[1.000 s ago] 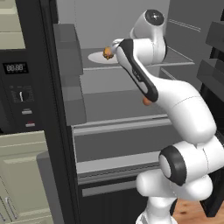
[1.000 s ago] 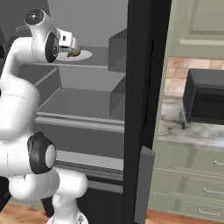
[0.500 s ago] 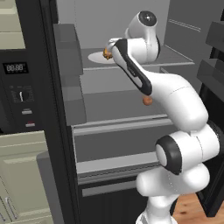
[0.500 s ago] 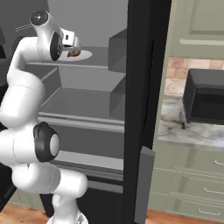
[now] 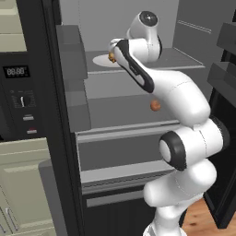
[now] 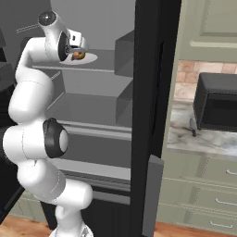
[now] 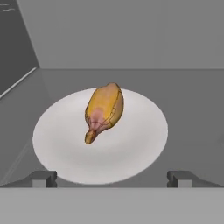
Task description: Retrieve the chicken drumstick from the fridge and place it on the cutting board.
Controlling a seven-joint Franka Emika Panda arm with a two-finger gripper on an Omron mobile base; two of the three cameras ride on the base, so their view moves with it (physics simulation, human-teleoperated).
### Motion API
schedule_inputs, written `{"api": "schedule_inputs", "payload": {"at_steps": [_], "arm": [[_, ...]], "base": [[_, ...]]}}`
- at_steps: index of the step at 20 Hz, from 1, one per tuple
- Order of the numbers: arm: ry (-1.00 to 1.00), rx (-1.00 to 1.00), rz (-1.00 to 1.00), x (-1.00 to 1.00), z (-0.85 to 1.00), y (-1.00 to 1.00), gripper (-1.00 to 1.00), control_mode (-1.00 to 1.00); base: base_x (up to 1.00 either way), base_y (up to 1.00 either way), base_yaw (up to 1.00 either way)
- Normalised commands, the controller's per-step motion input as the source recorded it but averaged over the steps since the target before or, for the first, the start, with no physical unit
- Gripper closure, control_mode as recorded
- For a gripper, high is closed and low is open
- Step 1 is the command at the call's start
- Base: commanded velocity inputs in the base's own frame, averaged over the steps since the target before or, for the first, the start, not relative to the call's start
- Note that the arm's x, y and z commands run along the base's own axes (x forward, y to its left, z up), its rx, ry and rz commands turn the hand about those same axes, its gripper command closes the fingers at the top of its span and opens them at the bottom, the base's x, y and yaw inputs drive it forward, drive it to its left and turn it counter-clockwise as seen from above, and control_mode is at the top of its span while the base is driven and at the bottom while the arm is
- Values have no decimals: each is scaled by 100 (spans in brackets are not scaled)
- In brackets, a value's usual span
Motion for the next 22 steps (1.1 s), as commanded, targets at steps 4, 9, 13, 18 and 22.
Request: {"api": "schedule_inputs", "payload": {"at_steps": [4, 9, 13, 18, 22], "arm": [[2, 0, 0, 33, -3, 6, -100, -100], [9, 0, 0, 35, -13, 3, -100, -100], [8, 0, 0, 33, -21, 2, -100, -100], [7, 0, 0, 32, -16, 2, -100, -100], [0, 0, 0, 30, -2, 8, -100, -100]], "base": [[0, 0, 0], [0, 0, 0], [0, 0, 0], [0, 0, 0], [0, 0, 0]]}}
